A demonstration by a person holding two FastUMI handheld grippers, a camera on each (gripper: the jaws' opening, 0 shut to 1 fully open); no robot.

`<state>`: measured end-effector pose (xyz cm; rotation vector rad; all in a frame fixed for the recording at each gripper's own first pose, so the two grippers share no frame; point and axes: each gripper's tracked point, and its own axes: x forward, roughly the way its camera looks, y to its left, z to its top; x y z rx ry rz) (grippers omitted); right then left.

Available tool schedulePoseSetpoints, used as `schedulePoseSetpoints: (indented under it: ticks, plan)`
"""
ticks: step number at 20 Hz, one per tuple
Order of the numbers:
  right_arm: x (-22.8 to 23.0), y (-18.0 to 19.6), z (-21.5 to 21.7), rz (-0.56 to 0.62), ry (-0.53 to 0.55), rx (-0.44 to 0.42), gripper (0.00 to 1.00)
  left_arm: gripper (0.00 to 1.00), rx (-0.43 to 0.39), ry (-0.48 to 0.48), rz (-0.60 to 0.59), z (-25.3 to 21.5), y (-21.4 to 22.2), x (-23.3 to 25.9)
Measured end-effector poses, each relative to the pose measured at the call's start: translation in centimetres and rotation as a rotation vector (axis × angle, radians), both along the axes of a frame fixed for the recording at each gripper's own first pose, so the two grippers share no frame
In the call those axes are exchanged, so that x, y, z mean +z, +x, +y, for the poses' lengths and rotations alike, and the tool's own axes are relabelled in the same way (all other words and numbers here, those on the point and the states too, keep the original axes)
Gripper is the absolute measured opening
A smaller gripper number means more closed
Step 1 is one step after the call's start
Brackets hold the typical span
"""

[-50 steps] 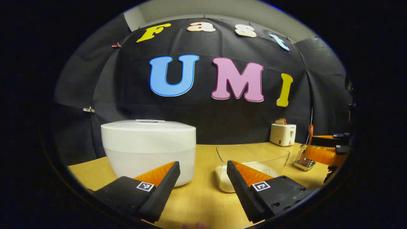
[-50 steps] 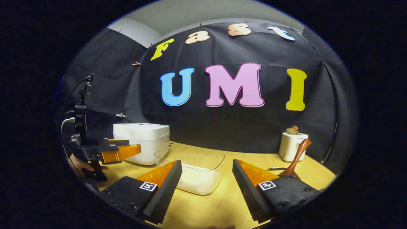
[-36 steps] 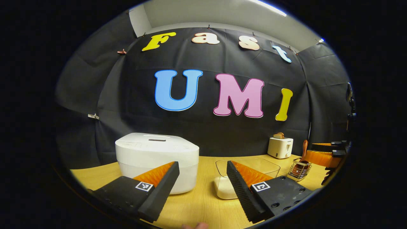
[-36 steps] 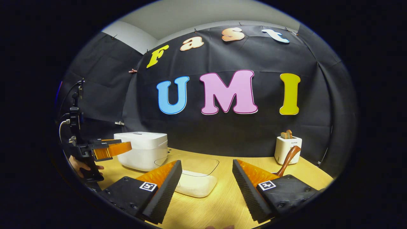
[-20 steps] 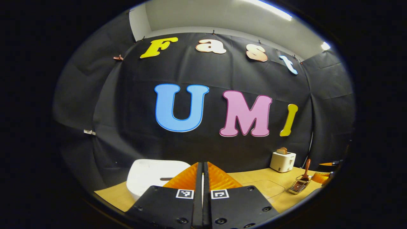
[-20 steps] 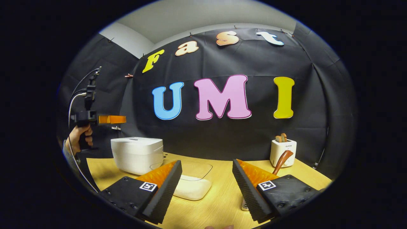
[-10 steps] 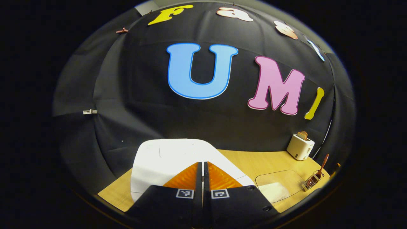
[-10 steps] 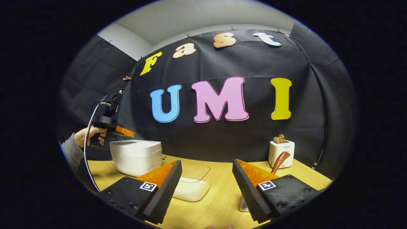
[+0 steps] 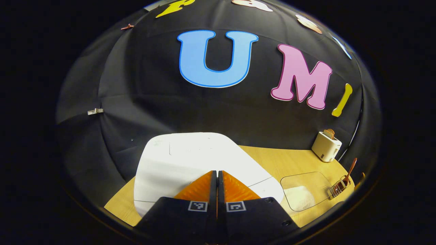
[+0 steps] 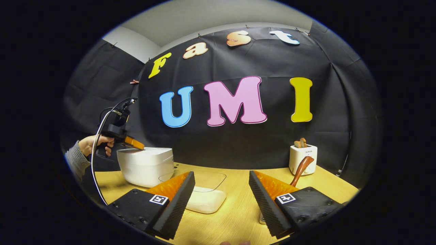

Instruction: Close the left gripper, press the button to open the rice cooker; take a wooden spoon from the chopstick holder with the right hand, scoop a spoonful of rice and pour it into the rice cooker, then put the wooden spoon back into the chopstick holder.

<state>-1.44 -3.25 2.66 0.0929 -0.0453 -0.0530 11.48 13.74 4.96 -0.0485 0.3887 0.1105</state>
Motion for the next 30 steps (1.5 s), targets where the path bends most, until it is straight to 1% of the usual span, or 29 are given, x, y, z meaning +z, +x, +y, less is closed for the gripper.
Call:
schedulePoseSetpoints:
  ticks: [2, 4, 5, 7, 8, 9, 10, 12, 14, 16, 17, 18, 20, 22, 23, 24, 26, 27, 30]
  plan:
    - [-0.2, 0.1, 0.2, 0.006, -0.003, 0.004, 0.99, 0.06, 0.015, -0.004, 0.030, 0.0, 0.0, -0.2]
    - [-0.5, 0.2, 0.3, 0.012, 0.006, 0.008, 0.99, 0.06, 0.009, 0.006, 0.088, -0.1, -0.5, -0.7]
    - [-0.5, 0.2, 0.4, 0.013, 0.014, 0.013, 0.99, 0.06, 0.002, 0.021, 0.109, 0.0, -0.1, -0.9]
    - [-0.2, 0.0, 0.5, 0.009, 0.024, 0.019, 0.99, 0.06, -0.002, 0.039, 0.121, 0.0, -0.1, -0.5]
    - [0.1, -0.1, 0.5, 0.002, 0.020, 0.020, 0.99, 0.06, -0.002, 0.047, 0.095, 0.0, 0.0, 0.4]
    - [0.3, -0.2, 0.3, -0.008, 0.014, 0.016, 0.99, 0.06, 0.002, 0.062, 0.038, 0.2, 0.3, 1.7]
    - [0.7, -0.3, 0.1, -0.021, 0.010, 0.010, 0.99, 0.06, 0.009, 0.089, -0.045, 0.3, 0.9, 3.6]
    - [1.3, -0.5, -0.3, -0.039, 0.008, -0.001, 0.99, 0.06, 0.040, 0.154, -0.230, 0.8, 1.8, 8.2]
    - [1.3, -0.6, -0.7, -0.044, 0.010, -0.007, 0.99, 0.06, 0.084, 0.209, -0.372, 1.7, 1.4, 11.9]
    - [1.4, -0.6, -1.3, -0.048, -0.002, -0.026, 0.99, 0.06, 0.132, 0.219, -0.470, 1.9, 0.4, 13.9]
    - [1.4, -0.6, -1.5, -0.049, -0.011, -0.031, 0.99, 0.06, 0.141, 0.214, -0.509, 1.5, 0.1, 14.6]
    - [1.3, -0.6, -1.7, -0.045, -0.022, -0.036, 0.99, 0.09, 0.145, 0.219, -0.543, 1.3, -0.6, 15.1]
    - [1.1, -0.4, -2.3, -0.034, -0.031, -0.041, 0.99, 0.43, 0.151, 0.238, -0.590, 1.0, -2.3, 15.6]
    - [1.0, -0.4, -3.0, -0.012, -0.015, -0.039, 0.99, 0.76, 0.159, 0.230, -0.647, 0.4, -4.5, 15.8]
    - [1.0, -0.6, -3.8, -0.003, -0.001, -0.044, 0.99, 0.99, 0.154, 0.207, -0.676, 0.0, -5.5, 15.4]
    - [1.1, -0.8, -4.7, 0.005, 0.009, -0.058, 0.99, 0.98, 0.154, 0.182, -0.699, -0.4, -6.8, 15.1]
    - [0.8, -1.4, -7.2, 0.022, 0.017, -0.113, 0.99, 0.98, 0.150, 0.139, -0.702, -1.2, -8.8, 13.3]
    - [0.3, -1.7, -8.6, 0.034, 0.018, -0.144, 0.99, 0.97, 0.143, 0.114, -0.691, -1.7, -9.7, 12.1]
    - [-1.7, -2.0, -12.7, 0.089, 0.040, -0.229, 0.99, 0.95, 0.086, 0.047, -0.641, -3.9, -10.9, 8.8]
